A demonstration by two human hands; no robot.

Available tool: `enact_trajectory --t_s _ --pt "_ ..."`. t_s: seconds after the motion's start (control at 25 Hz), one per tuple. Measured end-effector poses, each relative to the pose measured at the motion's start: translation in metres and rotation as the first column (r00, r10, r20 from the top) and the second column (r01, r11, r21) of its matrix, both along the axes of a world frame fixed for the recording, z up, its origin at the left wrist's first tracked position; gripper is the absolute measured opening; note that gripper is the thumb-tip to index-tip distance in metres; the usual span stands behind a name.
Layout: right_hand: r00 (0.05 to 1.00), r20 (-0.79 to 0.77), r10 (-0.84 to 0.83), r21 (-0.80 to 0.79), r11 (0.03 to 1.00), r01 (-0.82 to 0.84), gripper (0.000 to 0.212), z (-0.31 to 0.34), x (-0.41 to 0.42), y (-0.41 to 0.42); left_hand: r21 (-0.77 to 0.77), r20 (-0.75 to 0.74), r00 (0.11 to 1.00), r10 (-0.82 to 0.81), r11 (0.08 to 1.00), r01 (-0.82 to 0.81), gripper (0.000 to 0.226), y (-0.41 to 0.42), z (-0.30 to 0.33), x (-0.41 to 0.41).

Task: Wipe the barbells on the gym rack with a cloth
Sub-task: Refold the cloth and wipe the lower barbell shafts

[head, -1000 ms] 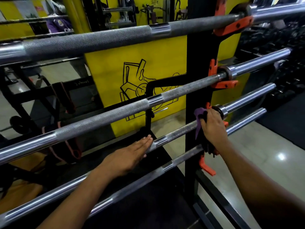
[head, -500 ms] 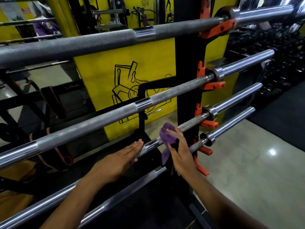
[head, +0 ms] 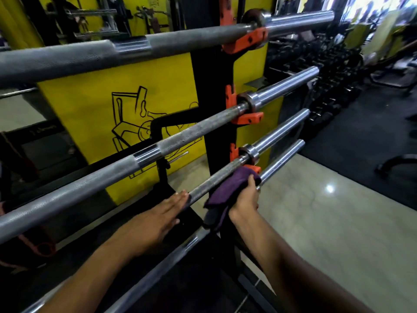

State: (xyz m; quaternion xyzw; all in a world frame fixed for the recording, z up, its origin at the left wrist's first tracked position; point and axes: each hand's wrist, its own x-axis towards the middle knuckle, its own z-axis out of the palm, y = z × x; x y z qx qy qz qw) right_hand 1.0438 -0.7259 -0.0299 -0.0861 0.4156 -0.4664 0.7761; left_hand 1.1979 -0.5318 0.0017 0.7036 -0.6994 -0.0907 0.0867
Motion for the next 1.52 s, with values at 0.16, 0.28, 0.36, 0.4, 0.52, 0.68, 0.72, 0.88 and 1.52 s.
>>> enact_trajectory --t_s 0.16,0.28,0.36,0.4,0.52,0.68,0.72,0.88,1.52 --pt "0.996 0.088 -0.008 0.024 1.000 0.006 0.034 0.013 0.025 -0.020 0.011 0.014 1.000 0.023 1.000 -0.023 0.063 0.001 -0.002 -0.002" --pt "0.994 0.092 -0.051 0.045 0.998 0.046 0.030 0.008 0.031 -0.020 0.005 0.005 1.000 0.027 1.000 -0.027 0.057 -0.001 -0.002 0.001" --pt "0.996 0.085 -0.012 0.019 1.000 0.010 0.038 -0.004 0.036 -0.011 0.007 0.005 0.999 0.038 0.999 -0.038 0.063 -0.003 -0.005 0.003" --pt "0.998 0.053 0.030 0.004 1.000 -0.030 0.042 -0.014 0.039 -0.007 0.000 -0.005 0.999 0.042 0.999 -0.042 0.069 -0.003 -0.005 0.004" --pt "0.993 0.018 0.119 -0.047 0.992 -0.118 0.050 -0.023 0.037 -0.002 -0.023 -0.009 0.999 0.040 0.999 -0.041 0.065 -0.001 -0.006 0.004" --pt "0.998 0.041 0.040 -0.048 0.998 -0.038 0.036 0.001 0.027 -0.019 -0.043 -0.035 0.998 0.046 0.998 -0.048 0.059 0.002 -0.004 0.003" --pt "0.998 0.046 0.033 -0.042 0.999 -0.031 0.038 0.005 0.027 -0.020 -0.050 -0.039 0.998 0.049 0.997 -0.051 0.059 0.001 -0.005 0.004" --pt "0.992 0.061 0.109 0.009 0.994 -0.110 0.046 -0.006 0.035 0.010 -0.043 -0.038 0.999 0.026 0.999 -0.027 0.058 -0.004 -0.016 0.011" --pt "0.994 0.056 0.091 0.040 0.995 -0.093 0.045 -0.006 0.047 0.035 0.033 0.007 0.988 0.151 0.988 -0.151 0.100 0.044 -0.013 0.023"
